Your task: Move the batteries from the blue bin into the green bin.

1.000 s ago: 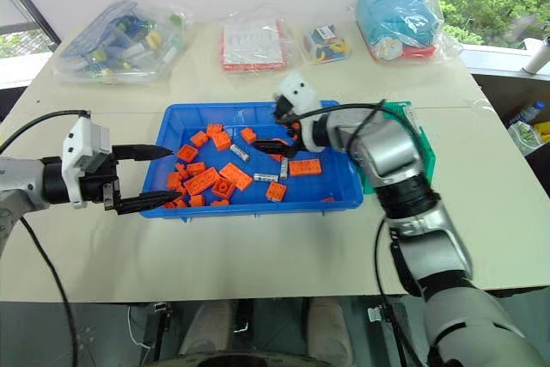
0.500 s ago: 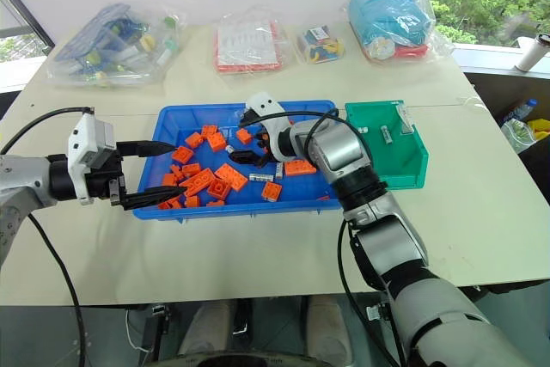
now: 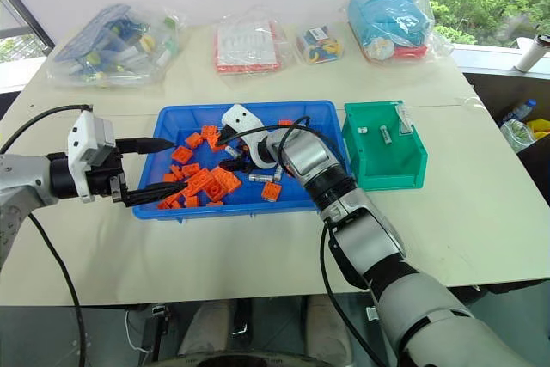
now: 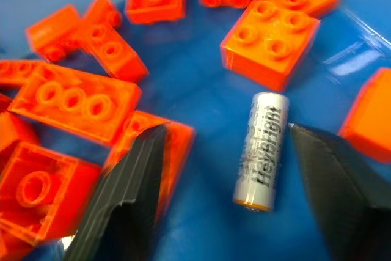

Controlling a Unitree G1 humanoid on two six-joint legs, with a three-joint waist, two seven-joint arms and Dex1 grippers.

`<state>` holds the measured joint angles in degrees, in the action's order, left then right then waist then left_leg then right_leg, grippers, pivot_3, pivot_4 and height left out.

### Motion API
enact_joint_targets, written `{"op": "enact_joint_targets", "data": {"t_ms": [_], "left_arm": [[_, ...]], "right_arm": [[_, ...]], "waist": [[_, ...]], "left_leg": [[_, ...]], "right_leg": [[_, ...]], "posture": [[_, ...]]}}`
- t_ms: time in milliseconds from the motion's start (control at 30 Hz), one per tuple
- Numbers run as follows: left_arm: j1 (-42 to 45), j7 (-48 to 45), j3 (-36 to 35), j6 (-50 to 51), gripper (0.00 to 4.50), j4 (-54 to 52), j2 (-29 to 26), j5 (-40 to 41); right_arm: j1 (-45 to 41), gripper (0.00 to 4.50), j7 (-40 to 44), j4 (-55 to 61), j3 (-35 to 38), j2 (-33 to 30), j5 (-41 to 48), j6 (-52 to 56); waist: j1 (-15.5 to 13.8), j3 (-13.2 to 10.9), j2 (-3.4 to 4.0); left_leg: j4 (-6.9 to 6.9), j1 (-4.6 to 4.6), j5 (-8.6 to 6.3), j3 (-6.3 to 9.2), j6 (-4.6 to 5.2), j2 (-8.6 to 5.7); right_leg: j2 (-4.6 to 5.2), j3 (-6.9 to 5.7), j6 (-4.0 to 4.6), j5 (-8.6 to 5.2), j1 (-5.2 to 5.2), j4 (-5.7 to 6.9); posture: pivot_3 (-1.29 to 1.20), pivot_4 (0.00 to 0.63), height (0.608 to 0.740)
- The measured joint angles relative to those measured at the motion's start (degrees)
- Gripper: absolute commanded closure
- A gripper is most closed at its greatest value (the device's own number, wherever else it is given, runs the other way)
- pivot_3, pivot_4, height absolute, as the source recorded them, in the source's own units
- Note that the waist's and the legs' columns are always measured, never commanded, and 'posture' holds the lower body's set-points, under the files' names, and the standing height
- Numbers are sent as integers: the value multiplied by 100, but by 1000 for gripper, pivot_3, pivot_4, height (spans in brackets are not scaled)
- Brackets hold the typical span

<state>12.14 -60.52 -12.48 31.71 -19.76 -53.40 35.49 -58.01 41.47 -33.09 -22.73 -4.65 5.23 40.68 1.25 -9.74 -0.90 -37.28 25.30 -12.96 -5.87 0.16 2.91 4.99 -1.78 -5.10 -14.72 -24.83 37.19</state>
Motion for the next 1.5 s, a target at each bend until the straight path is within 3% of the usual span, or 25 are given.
{"op": "enact_joint_targets", "data": {"t_ms": [67,433,533,633,900,1000,1067,1500], "left_arm": [[2,22,0,0,0,0,3,0],[218,51,41,-27,0,110,47,-9],[236,35,69,-95,0,176,54,-67],[406,2,162,-129,0,254,63,-116],[470,-50,232,-194,0,330,146,-127],[553,-56,264,-205,0,367,168,-133],[594,-57,268,-212,0,392,171,-145],[655,-88,354,-182,0,359,330,-165]], "right_arm": [[-16,3673,17,-16,27,22,-6,-6],[-35,3673,64,-132,143,28,-151,176],[42,2831,125,56,154,14,-152,310],[101,1479,167,212,119,14,-174,347],[158,1479,166,252,83,-7,-295,226],[158,2351,170,253,101,-13,-296,227],[166,3351,171,253,95,-35,-323,214],[181,3351,334,789,228,-268,-236,752]], "waist": [[-4,0,0],[-4,2,-4],[-8,2,-4],[-13,2,-4],[-7,2,-4],[-10,3,-4],[-7,2,-4],[-29,1,-3]], "left_leg": [[-1,0,0,0,0,0],[1,0,2,4,-4,0],[1,0,2,4,-4,0],[0,0,3,4,-5,0],[1,0,3,4,-5,0],[1,0,3,4,-5,0],[1,0,3,4,-5,0],[-1,6,4,6,-6,0]], "right_leg": [[0,0,0,0,2,0],[0,-3,0,0,4,-1],[0,-3,0,0,4,-1],[0,-3,0,0,4,-1],[-1,-4,0,0,4,-1],[-1,-4,0,0,4,-1],[-1,-4,0,0,4,-1],[-1,-4,-1,0,1,-1]], "posture": [[0,150,737],[0,150,737],[0,150,737],[0,150,737],[0,150,737],[0,150,737],[0,150,737],[0,150,737]]}}
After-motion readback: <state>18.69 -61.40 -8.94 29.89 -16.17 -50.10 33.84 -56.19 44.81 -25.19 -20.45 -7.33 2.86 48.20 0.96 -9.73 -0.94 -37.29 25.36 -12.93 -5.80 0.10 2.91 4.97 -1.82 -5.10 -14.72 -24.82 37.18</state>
